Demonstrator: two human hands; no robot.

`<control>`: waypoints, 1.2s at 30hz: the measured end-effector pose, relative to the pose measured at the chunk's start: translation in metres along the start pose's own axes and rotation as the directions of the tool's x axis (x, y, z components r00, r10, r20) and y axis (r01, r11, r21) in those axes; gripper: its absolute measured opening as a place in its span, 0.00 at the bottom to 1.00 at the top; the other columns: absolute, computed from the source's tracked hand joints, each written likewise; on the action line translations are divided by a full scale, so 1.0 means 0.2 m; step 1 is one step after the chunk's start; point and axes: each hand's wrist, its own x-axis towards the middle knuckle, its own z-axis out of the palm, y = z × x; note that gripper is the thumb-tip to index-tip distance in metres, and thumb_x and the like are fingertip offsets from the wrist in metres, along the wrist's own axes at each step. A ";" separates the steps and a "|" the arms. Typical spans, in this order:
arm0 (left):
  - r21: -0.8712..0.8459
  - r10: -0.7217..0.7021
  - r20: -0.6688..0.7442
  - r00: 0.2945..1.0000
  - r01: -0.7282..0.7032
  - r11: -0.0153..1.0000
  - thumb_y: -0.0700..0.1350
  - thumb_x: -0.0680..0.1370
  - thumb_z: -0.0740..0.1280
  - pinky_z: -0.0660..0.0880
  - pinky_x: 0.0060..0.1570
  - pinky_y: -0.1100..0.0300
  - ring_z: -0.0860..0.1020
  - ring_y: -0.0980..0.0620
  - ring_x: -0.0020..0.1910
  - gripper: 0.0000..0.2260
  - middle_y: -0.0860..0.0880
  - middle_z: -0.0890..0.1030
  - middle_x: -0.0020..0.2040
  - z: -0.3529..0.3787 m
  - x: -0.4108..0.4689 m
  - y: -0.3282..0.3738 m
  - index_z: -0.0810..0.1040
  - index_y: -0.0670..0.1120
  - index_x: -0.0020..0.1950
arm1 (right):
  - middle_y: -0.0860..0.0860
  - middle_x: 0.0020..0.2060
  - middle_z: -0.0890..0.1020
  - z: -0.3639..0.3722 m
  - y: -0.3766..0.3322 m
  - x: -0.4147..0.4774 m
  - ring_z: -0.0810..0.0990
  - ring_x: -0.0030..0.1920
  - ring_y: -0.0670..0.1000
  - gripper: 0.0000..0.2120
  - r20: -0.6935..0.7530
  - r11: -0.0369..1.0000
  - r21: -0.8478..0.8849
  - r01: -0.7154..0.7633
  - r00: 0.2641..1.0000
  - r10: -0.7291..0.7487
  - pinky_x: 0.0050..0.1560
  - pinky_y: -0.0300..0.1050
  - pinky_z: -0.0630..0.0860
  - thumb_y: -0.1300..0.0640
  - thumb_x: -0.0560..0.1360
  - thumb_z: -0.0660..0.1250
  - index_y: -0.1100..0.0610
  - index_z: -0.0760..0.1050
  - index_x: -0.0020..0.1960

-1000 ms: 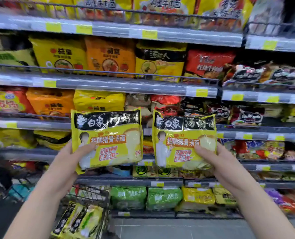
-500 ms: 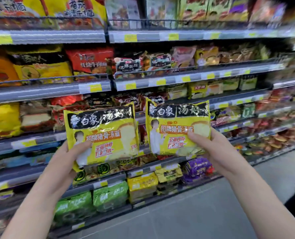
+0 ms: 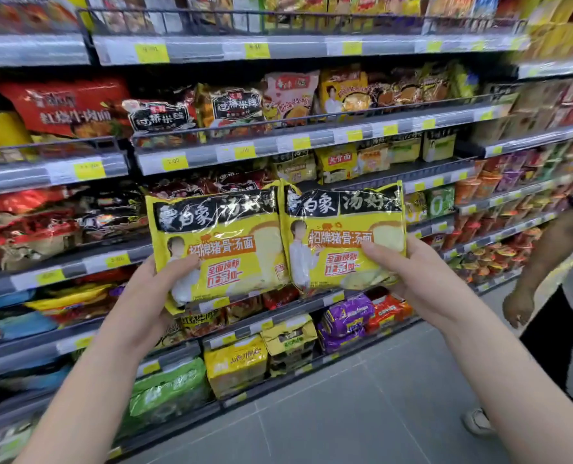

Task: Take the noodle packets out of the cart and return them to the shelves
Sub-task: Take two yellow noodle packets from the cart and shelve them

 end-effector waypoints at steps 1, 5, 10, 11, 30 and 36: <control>0.012 -0.001 0.000 1.000 0.001 1.000 0.54 0.74 0.76 0.77 0.54 0.48 0.84 0.45 0.59 0.25 0.49 0.86 0.58 0.02 0.06 -0.02 0.78 0.46 0.67 | 0.53 0.56 0.87 -0.02 0.01 0.06 0.86 0.59 0.57 0.25 -0.004 1.000 0.000 -0.003 1.000 0.003 0.67 0.60 0.76 0.48 0.69 0.77 0.56 0.79 0.64; 0.012 0.017 -0.056 0.998 -0.016 1.000 0.61 0.63 0.78 0.73 0.65 0.38 0.81 0.43 0.63 0.35 0.49 0.85 0.61 0.08 0.32 -0.06 0.78 0.49 0.67 | 0.54 0.57 0.87 -0.11 0.02 0.35 0.85 0.59 0.58 0.36 0.007 0.999 -0.035 0.011 1.000 -0.010 0.71 0.64 0.72 0.39 0.60 0.82 0.53 0.79 0.62; -0.018 0.003 -0.094 0.996 -0.005 1.000 0.67 0.50 0.83 0.73 0.65 0.38 0.81 0.41 0.62 0.47 0.48 0.86 0.59 0.19 0.67 -0.08 0.78 0.51 0.65 | 0.55 0.57 0.87 -0.23 0.02 0.76 0.85 0.59 0.58 0.28 0.011 0.999 -0.039 -0.036 0.999 0.036 0.71 0.63 0.73 0.46 0.69 0.78 0.56 0.78 0.65; -0.022 -0.007 -0.103 0.995 0.005 1.000 0.68 0.50 0.83 0.72 0.66 0.37 0.81 0.42 0.63 0.48 0.49 0.85 0.60 0.20 0.74 -0.09 0.78 0.51 0.66 | 0.55 0.57 0.87 -0.26 0.02 0.83 0.85 0.59 0.58 0.26 0.014 0.998 -0.046 -0.051 0.999 0.051 0.71 0.63 0.73 0.48 0.71 0.76 0.57 0.78 0.65; -0.018 -0.012 -0.405 0.914 0.005 1.000 0.63 0.54 0.84 0.76 0.62 0.42 0.84 0.45 0.60 0.41 0.50 0.87 0.57 0.68 1.09 -0.34 0.79 0.50 0.64 | 0.50 0.53 0.88 -0.80 0.19 1.81 0.88 0.54 0.51 0.31 0.238 0.993 -0.070 -0.096 0.965 0.110 0.62 0.53 0.77 0.42 0.62 0.80 0.51 0.79 0.61; -0.034 -0.024 -0.512 0.859 0.008 0.999 0.55 0.66 0.79 0.76 0.59 0.44 0.85 0.44 0.56 0.27 0.48 0.87 0.54 0.85 1.07 -0.48 0.79 0.47 0.61 | 0.50 0.54 0.88 -0.81 0.24 2.15 0.86 0.58 0.53 0.36 0.322 0.985 -0.158 -0.069 0.939 0.117 0.64 0.56 0.77 0.39 0.59 0.82 0.54 0.79 0.62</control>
